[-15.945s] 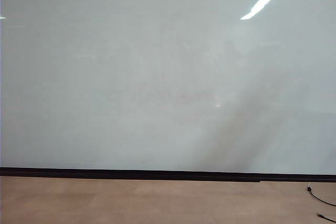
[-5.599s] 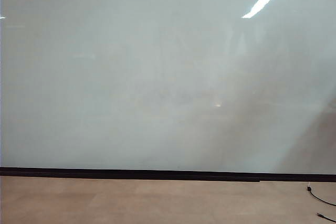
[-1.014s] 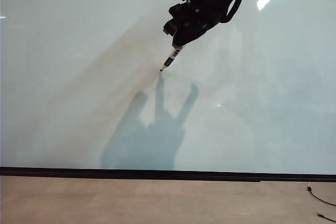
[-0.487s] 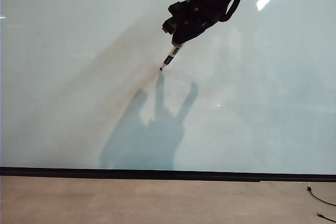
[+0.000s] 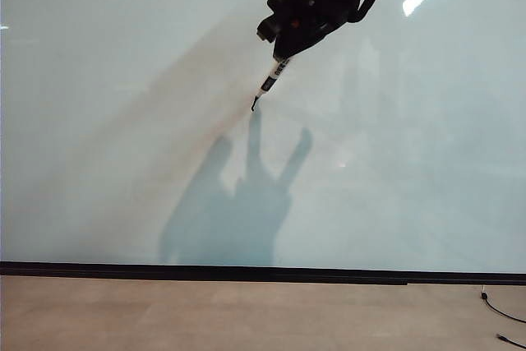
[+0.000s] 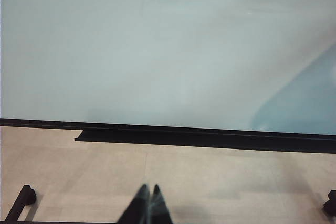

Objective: Pick up the pen on the shelf to the right of the whiteboard and write the letter A.

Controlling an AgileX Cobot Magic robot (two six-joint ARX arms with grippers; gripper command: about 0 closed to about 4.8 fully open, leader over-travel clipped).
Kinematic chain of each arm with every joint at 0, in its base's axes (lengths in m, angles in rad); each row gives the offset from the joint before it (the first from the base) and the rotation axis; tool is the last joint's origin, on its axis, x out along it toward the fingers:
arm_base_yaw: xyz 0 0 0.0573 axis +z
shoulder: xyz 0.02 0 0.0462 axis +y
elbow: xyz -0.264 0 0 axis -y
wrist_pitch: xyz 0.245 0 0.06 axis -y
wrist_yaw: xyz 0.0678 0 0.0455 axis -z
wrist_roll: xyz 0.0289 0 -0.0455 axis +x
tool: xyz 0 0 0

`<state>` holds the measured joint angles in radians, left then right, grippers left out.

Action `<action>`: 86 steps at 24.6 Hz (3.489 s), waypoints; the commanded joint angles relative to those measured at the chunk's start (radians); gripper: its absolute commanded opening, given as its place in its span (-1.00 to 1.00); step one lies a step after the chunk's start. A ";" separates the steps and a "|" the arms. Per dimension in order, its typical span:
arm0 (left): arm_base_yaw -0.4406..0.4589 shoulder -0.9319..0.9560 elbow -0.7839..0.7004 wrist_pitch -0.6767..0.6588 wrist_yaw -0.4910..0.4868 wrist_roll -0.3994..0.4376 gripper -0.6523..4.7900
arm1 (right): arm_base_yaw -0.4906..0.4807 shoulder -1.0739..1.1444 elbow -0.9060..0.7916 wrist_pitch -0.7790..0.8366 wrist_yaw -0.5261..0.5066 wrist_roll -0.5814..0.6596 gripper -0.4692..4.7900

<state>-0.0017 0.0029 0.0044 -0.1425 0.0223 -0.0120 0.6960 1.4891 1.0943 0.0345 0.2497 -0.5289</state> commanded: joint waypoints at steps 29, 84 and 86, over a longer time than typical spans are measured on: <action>0.000 0.000 0.002 0.008 0.000 0.004 -0.78 | -0.003 -0.171 0.006 0.037 0.125 -0.045 -0.84; 0.000 0.000 0.002 0.008 0.000 0.004 -0.78 | -0.076 -0.071 -0.468 0.965 -0.075 0.715 -0.84; 0.000 0.000 0.002 0.008 0.001 0.004 -0.78 | -0.076 -0.066 -0.468 0.965 -0.074 0.718 -0.84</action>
<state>-0.0017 0.0032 0.0044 -0.1425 0.0223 -0.0120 0.6193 1.4223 0.6209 0.9813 0.1791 0.1829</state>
